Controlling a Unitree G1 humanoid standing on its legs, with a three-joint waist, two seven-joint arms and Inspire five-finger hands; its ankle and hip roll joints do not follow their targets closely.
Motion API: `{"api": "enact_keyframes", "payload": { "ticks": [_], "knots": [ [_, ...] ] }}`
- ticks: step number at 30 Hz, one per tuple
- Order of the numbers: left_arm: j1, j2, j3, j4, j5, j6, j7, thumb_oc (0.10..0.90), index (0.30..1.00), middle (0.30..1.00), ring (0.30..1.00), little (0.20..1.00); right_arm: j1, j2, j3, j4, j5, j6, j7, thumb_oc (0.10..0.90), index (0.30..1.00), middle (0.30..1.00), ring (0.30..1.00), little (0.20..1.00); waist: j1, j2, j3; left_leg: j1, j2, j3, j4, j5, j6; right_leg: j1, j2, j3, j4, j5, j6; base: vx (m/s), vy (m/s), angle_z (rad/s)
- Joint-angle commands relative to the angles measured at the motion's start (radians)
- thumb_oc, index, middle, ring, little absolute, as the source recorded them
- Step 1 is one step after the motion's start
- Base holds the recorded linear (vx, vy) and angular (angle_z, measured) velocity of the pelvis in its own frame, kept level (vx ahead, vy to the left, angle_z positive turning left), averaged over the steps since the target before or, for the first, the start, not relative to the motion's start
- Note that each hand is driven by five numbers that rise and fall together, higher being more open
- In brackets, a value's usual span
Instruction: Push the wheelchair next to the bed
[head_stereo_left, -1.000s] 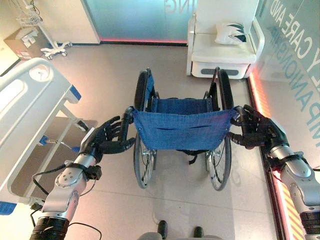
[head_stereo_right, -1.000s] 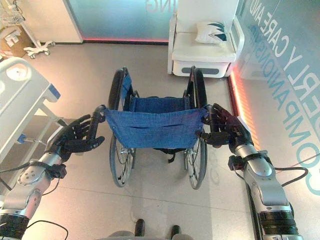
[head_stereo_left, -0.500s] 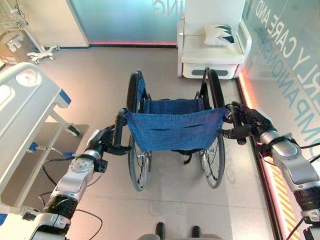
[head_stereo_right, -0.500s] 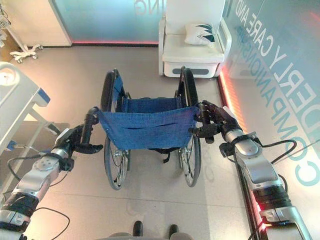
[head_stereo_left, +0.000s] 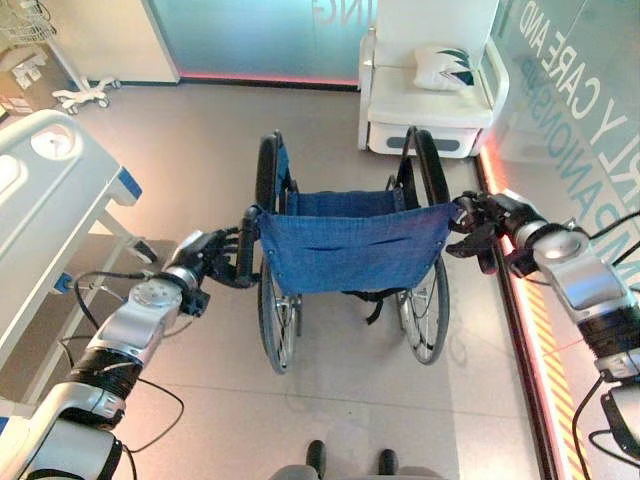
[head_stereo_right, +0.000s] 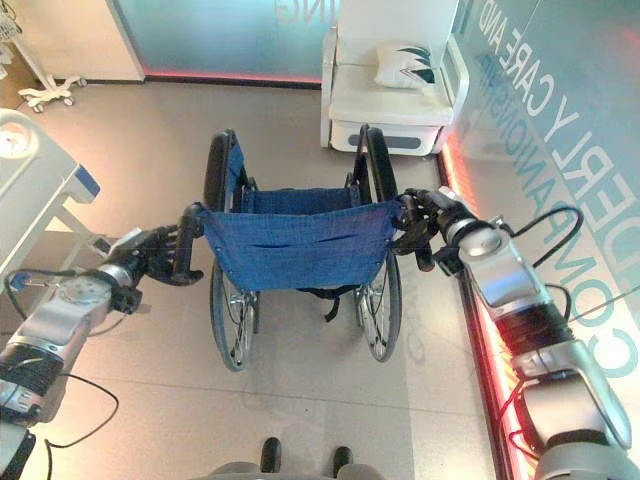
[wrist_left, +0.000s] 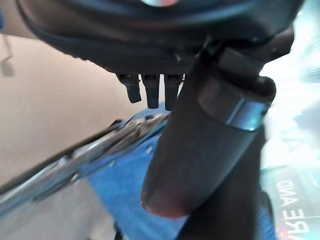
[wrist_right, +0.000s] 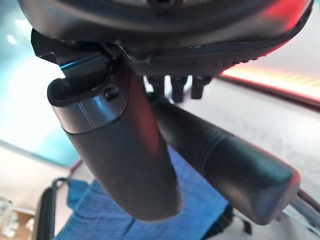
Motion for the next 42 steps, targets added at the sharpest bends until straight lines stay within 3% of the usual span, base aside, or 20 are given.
{"api": "enact_keyframes", "payload": {
  "ticks": [1, 7, 16, 19, 23, 25, 32, 42],
  "knots": [
    [-0.268, 0.107, 0.078, -0.114, -0.085, -0.11, 0.03, 0.8, 0.9, 0.9, 0.9, 0.9, -0.084, -0.092, 0.096, 0.015, -0.055, 0.013, 0.069, 0.8, 0.9, 0.9, 0.9, 0.9, 0.017, -0.012, -0.082, 0.053, -0.051, 0.015, 0.003, -0.075, -0.032, 0.008, -0.032, 0.019, 0.002, 0.039, 0.041, 0.01, -0.003, 0.1],
    [-0.293, 0.138, 0.067, -0.161, -0.068, -0.052, 0.045, 0.8, 0.9, 0.9, 0.9, 0.9, -0.11, -0.089, 0.133, 0.024, -0.06, 0.034, 0.106, 0.8, 0.9, 0.9, 0.9, 0.9, 0.027, -0.012, -0.084, 0.051, -0.054, 0.004, 0.003, -0.078, -0.03, 0.01, -0.033, 0.016, 0.002, 0.034, 0.041, 0.0, -0.004, 0.06],
    [-0.359, 0.126, -0.012, -0.068, -0.12, 0.025, -0.001, 0.8, 0.9, 0.9, 0.9, 0.9, -0.155, -0.065, 0.181, 0.026, -0.027, 0.05, 0.09, 0.8, 0.9, 0.9, 0.9, 0.9, 0.022, -0.011, -0.08, 0.051, -0.059, 0.001, 0.003, -0.079, -0.025, 0.008, -0.03, 0.021, 0.002, 0.035, 0.042, 0.0, 0.0, 0.0],
    [-0.353, 0.097, -0.021, -0.045, -0.198, 0.025, -0.018, 0.8, 0.9, 0.9, 0.9, 0.9, -0.15, -0.056, 0.182, 0.023, -0.031, 0.055, 0.078, 0.8, 0.9, 0.9, 0.9, 0.9, 0.015, -0.013, -0.077, 0.051, -0.061, 0.001, 0.003, -0.078, -0.022, 0.005, -0.027, 0.029, 0.002, 0.037, 0.041, 0.0, 0.0, -0.01],
    [-0.304, 0.018, 0.018, -0.093, -0.409, 0.025, -0.011, 0.8, 0.9, 0.9, 0.9, 0.9, -0.113, -0.037, 0.164, 0.019, -0.06, 0.049, 0.07, 0.8, 0.9, 0.9, 0.9, 0.9, 0.009, -0.014, -0.074, 0.054, -0.06, 0.005, 0.003, -0.079, -0.022, 0.004, -0.024, 0.035, 0.002, 0.038, 0.039, 0.0, 0.0, 0.0],
    [-0.272, -0.023, 0.037, -0.128, -0.427, 0.027, 0.011, 0.8, 0.9, 0.9, 0.9, 0.9, -0.087, -0.02, 0.151, 0.017, -0.079, 0.044, 0.057, 0.8, 0.9, 0.9, 0.9, 0.9, 0.009, -0.014, -0.071, 0.055, -0.059, 0.004, 0.003, -0.079, -0.022, 0.005, -0.023, 0.036, 0.002, 0.039, 0.038, 0.0, 0.0, 0.0],
    [-0.24, -0.05, 0.026, -0.131, -0.236, 0.043, 0.013, 0.8, 0.9, 0.9, 0.9, 0.9, -0.084, -0.008, 0.148, -0.008, -0.078, 0.071, 0.041, 0.8, 0.9, 0.9, 0.9, 0.9, 0.008, -0.018, -0.065, 0.056, -0.058, 0.004, 0.003, -0.079, -0.022, 0.004, -0.02, 0.037, 0.002, 0.039, 0.038, 0.0, 0.0, 0.0],
    [-0.272, 0.092, -0.046, -0.04, 0.157, 0.054, -0.061, 0.8, 0.9, 0.9, 0.9, 0.9, -0.078, -0.05, 0.137, -0.036, -0.058, 0.069, 0.049, 0.8, 0.9, 0.9, 0.9, 0.9, 0.012, -0.015, -0.063, 0.046, -0.061, 0.007, 0.003, -0.075, -0.019, -0.001, -0.019, 0.035, 0.002, 0.038, 0.039, 0.0, 0.0, 0.0]
  ]
}}
